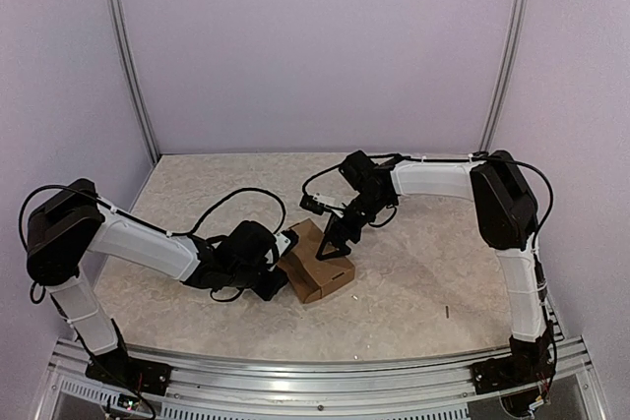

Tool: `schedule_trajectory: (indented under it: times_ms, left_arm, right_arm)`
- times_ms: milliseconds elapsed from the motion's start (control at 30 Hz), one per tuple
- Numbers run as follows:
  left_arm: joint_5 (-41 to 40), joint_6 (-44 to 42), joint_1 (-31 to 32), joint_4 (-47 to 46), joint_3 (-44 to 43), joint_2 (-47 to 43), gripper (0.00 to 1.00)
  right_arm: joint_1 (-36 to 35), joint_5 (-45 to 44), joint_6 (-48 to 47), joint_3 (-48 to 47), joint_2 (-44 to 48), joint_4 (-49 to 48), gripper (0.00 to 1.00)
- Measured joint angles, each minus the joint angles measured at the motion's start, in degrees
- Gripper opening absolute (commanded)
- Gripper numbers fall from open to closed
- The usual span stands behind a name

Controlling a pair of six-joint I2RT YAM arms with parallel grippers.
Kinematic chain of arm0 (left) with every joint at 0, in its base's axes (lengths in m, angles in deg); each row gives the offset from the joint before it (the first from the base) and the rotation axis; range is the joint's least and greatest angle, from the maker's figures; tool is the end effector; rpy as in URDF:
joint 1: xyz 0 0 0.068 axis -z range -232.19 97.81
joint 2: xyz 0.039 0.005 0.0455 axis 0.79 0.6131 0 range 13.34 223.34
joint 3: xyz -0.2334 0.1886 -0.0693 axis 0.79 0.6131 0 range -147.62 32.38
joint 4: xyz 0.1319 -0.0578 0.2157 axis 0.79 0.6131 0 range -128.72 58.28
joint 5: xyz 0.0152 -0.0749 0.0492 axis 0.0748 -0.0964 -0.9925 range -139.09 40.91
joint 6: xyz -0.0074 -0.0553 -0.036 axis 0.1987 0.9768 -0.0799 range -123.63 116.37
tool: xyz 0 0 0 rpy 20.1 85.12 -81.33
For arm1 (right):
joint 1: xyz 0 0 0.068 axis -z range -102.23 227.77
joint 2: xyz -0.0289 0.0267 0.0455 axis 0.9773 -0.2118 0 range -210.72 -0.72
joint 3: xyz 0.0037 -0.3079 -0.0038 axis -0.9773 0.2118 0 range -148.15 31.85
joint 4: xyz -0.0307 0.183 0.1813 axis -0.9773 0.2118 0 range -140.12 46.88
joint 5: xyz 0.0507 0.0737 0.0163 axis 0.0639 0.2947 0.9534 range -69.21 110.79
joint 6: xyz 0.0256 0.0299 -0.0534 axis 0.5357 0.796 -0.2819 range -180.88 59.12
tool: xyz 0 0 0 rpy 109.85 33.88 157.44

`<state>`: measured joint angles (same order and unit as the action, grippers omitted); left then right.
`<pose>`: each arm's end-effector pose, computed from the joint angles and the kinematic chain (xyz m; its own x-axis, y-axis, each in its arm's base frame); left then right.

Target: Fold the paper box

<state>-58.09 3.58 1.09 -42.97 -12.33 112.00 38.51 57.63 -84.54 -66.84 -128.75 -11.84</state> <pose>0.2087 -0.2660 0.1533 -0.5441 0.5221 -0.6567 0.6682 0.7430 0.0371 0.3597 0.3345 0.1759 -0.3816 -0.7267 -0.5712 -0.9131 0.2004 0.3550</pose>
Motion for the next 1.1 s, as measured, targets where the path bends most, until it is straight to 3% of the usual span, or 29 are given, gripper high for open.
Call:
schedule_trajectory:
  times_ms: [833,1100]
  left_arm:
    - [1.7,-3.4,-0.9,0.1,-3.0,1.2,0.36]
    - [1.7,-2.5,-0.5,-1.9,4.0,-3.0,0.36]
  right_arm:
    - [0.0,0.7,-0.7,-0.2,-0.4,0.0,0.92]
    - [-1.0,1.9,-0.3,-0.4,-0.9,0.5,0.92]
